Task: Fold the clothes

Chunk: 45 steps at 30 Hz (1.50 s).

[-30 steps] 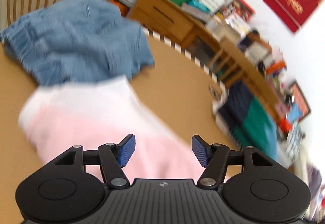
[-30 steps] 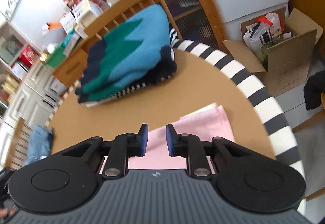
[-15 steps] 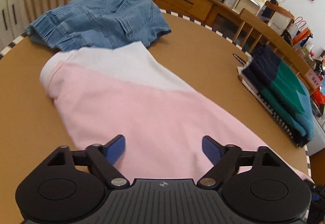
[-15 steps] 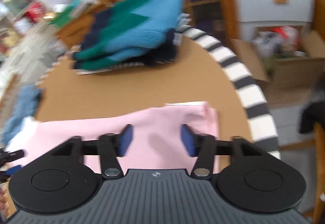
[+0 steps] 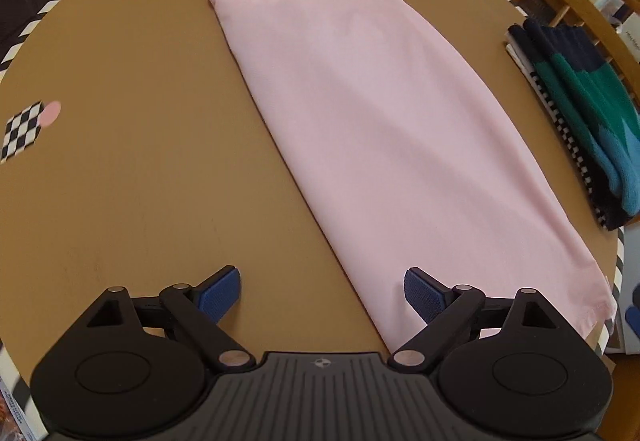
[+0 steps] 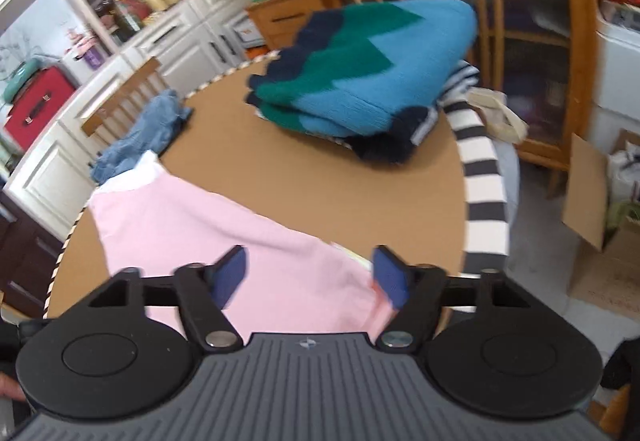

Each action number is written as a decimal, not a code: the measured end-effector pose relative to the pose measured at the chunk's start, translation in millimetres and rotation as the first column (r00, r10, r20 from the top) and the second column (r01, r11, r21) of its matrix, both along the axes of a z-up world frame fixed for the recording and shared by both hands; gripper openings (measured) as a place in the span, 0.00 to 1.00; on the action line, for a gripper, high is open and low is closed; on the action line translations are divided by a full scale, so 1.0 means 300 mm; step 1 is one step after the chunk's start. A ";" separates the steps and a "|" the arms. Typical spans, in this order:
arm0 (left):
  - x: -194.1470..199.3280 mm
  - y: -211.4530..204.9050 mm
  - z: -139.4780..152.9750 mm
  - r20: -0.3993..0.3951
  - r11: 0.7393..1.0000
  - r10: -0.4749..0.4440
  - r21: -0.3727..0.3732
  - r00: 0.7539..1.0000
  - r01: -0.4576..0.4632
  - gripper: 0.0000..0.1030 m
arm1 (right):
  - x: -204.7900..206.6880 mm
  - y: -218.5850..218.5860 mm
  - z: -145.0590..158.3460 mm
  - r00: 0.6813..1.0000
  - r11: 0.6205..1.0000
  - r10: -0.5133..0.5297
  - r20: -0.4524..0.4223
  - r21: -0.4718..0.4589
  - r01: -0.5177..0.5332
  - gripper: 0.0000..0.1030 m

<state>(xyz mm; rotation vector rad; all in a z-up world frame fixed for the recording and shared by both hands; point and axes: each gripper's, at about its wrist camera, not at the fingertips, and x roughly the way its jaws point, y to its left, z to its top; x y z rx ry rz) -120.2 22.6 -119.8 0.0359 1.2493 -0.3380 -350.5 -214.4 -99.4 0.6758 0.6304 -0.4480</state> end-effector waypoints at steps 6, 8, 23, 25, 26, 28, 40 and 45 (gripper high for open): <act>-0.112 0.051 0.002 0.014 0.996 0.085 -0.027 0.996 -0.084 0.95 | 0.074 0.026 0.012 0.990 0.989 0.126 -0.066 -0.073 -0.131 0.67; -0.148 0.070 0.007 -0.005 0.991 0.128 -0.042 0.992 -0.128 0.96 | 0.090 0.008 0.019 0.979 0.976 0.192 -0.070 -0.089 -0.198 0.68; -0.496 -0.076 0.051 -0.097 0.880 0.456 -0.098 0.884 -0.465 1.00 | 0.296 -0.555 -0.154 0.716 0.620 0.697 -0.040 0.535 -0.574 0.68; -0.538 -0.077 0.060 -0.120 0.849 0.508 -0.097 0.853 -0.520 1.00 | 0.321 -0.566 -0.173 0.653 0.548 0.756 -0.048 0.593 -0.591 0.68; -0.556 -0.074 0.064 -0.126 0.836 0.526 -0.103 0.841 -0.539 1.00 | 0.333 -0.558 -0.179 0.623 0.513 0.781 -0.047 0.619 -0.595 0.68; -0.584 -0.070 0.073 -0.123 0.817 0.553 -0.113 0.824 -0.565 1.00 | 0.356 -0.535 -0.181 0.576 0.462 0.817 -0.044 0.647 -0.606 0.67; -0.627 -0.009 0.127 -0.201 0.724 0.615 -0.239 0.762 -0.647 1.00 | 0.382 -0.445 -0.143 0.430 0.355 0.902 -0.039 0.633 -0.688 0.65; -0.617 0.074 0.111 -0.308 0.625 0.588 -0.414 0.748 -0.662 0.99 | 0.408 -0.460 -0.177 0.462 0.364 0.886 -0.040 0.677 -0.639 0.65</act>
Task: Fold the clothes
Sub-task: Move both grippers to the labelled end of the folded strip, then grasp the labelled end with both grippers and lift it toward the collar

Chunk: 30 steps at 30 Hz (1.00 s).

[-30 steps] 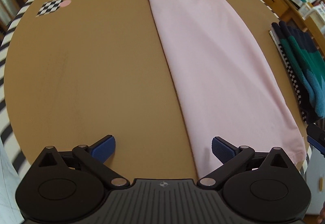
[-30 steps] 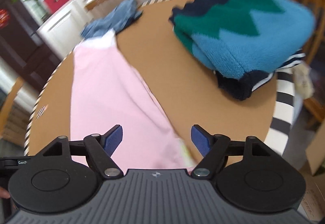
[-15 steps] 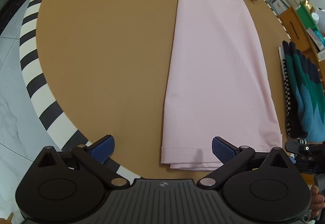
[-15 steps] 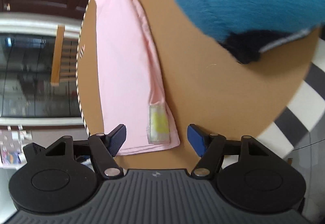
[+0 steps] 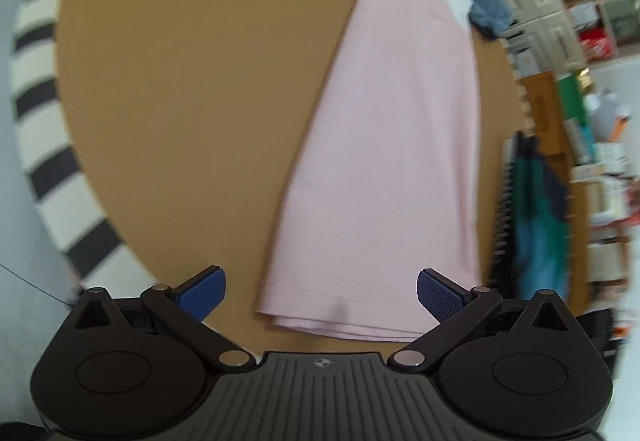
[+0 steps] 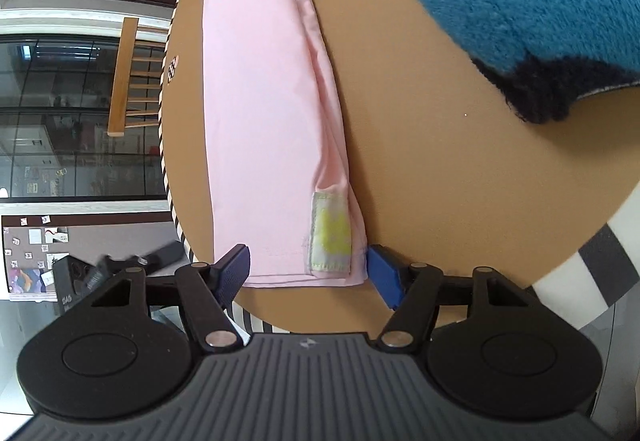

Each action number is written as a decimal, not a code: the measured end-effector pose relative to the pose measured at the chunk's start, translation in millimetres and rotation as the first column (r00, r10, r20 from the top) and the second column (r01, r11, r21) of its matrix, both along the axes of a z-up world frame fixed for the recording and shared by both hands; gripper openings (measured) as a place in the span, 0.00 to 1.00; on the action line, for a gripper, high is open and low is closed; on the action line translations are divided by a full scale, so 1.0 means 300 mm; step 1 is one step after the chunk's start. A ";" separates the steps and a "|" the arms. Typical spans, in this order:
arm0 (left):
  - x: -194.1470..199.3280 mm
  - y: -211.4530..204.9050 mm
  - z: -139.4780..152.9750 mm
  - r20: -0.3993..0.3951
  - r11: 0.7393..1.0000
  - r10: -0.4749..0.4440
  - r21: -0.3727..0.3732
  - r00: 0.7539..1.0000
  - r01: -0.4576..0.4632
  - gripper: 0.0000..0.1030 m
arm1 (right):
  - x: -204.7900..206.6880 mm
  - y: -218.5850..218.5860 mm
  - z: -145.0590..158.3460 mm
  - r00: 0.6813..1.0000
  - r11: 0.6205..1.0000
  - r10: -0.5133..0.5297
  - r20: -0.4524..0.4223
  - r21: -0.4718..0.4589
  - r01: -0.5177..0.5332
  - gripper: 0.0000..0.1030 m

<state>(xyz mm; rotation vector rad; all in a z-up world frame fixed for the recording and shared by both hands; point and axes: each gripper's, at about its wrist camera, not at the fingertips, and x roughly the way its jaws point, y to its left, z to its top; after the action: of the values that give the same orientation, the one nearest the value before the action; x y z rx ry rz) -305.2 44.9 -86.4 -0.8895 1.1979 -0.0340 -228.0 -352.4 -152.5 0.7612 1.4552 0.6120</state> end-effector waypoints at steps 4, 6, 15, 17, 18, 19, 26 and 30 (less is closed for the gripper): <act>0.000 0.054 -0.011 0.007 0.997 0.008 -0.082 1.000 -0.007 0.99 | 0.000 -0.008 -0.008 1.000 1.000 -0.003 -0.008 -0.003 0.003 0.65; 0.006 0.070 -0.057 0.012 0.995 -0.036 -0.088 0.999 0.037 0.99 | -0.004 -0.018 -0.014 1.000 1.000 -0.016 -0.018 0.001 0.016 0.65; 0.119 -0.008 -0.213 0.017 0.948 -0.123 -0.293 0.992 0.123 0.99 | -0.007 -0.040 -0.066 0.991 0.992 -0.105 -0.087 0.059 0.111 0.65; 0.105 0.008 -0.227 0.031 0.939 -0.105 -0.326 0.994 0.110 0.99 | -0.008 -0.033 -0.063 0.993 0.994 -0.095 -0.075 0.050 0.099 0.65; 0.098 0.015 -0.233 0.038 0.934 -0.096 -0.343 0.995 0.103 0.98 | -0.009 -0.030 -0.061 0.994 0.994 -0.091 -0.068 0.046 0.094 0.65; 0.090 0.018 -0.237 0.048 0.932 -0.094 -0.348 0.994 0.105 0.96 | -0.011 -0.033 -0.059 0.994 0.995 -0.089 -0.063 0.043 0.092 0.65; 0.114 -0.042 -0.300 0.009 0.929 -0.122 -0.350 0.992 0.118 0.42 | -0.014 -0.051 -0.080 0.994 0.995 -0.094 -0.056 -0.047 0.091 0.05; 0.127 -0.067 -0.318 -0.029 0.954 -0.129 -0.276 0.991 0.116 0.10 | -0.019 -0.050 -0.095 0.993 0.995 -0.100 -0.057 -0.023 0.098 0.05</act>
<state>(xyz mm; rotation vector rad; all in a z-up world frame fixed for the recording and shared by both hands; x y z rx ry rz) -267.0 24.9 -181.8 -1.0605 1.3117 -0.2873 -233.6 -367.5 -180.9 0.8363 1.4649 0.5029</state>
